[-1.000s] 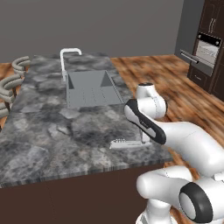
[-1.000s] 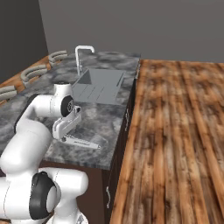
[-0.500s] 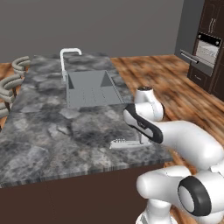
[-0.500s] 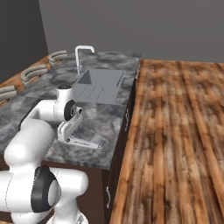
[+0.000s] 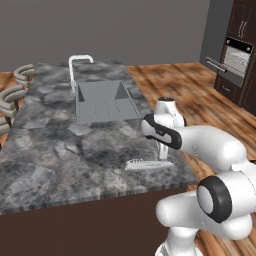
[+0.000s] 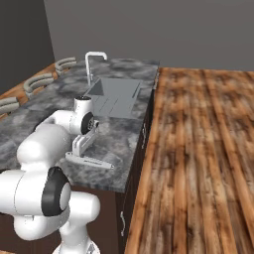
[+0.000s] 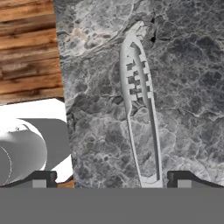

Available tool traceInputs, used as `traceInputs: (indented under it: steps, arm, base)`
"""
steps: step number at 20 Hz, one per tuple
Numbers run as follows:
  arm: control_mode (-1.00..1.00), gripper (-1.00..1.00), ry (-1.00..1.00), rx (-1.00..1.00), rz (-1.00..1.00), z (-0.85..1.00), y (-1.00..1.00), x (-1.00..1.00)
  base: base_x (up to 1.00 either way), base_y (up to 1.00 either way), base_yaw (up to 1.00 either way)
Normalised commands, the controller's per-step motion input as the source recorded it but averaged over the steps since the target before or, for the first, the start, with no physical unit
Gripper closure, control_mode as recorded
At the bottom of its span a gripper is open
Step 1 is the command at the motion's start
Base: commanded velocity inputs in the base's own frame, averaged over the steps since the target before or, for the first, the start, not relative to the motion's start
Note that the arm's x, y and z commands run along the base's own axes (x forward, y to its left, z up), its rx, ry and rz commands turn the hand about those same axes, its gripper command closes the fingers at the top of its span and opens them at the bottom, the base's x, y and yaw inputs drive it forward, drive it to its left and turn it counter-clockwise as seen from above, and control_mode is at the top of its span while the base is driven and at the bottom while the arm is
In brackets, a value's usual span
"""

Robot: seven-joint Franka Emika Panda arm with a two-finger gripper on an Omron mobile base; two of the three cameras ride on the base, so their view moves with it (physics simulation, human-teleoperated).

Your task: Pick up the tongs from the counter and place them near the plate next to the oven.

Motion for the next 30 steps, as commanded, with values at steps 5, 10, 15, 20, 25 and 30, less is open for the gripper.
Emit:
traceInputs:
  steps: [5, 10, 15, 20, 25, 30]
  arm:
    - [-1.00, -1.00, 0.00, 0.04, 0.00, -0.26, 0.00, 0.00]
    - [-1.00, -1.00, 0.00, 0.03, 0.00, -0.25, 0.00, 0.20]
    - [-1.00, -1.00, 0.00, 0.02, 0.00, -0.22, 0.00, 0.29]
    - [-1.00, -1.00, 0.00, 0.02, 0.01, -0.14, -0.03, 0.12]
    - [-1.00, -1.00, 0.00, 0.02, 0.01, -0.11, -0.01, 0.00]
    - [-1.00, -1.00, 0.00, 0.02, 0.03, -0.14, 0.00, -0.09]
  base:
    - [0.00, 0.00, 0.00]
    - [0.00, 0.00, 0.00]
    - [0.00, 0.00, 0.00]
    - [0.00, 0.00, 0.00]
    - [0.00, 0.00, 0.00]
    - [0.00, 0.00, 0.00]
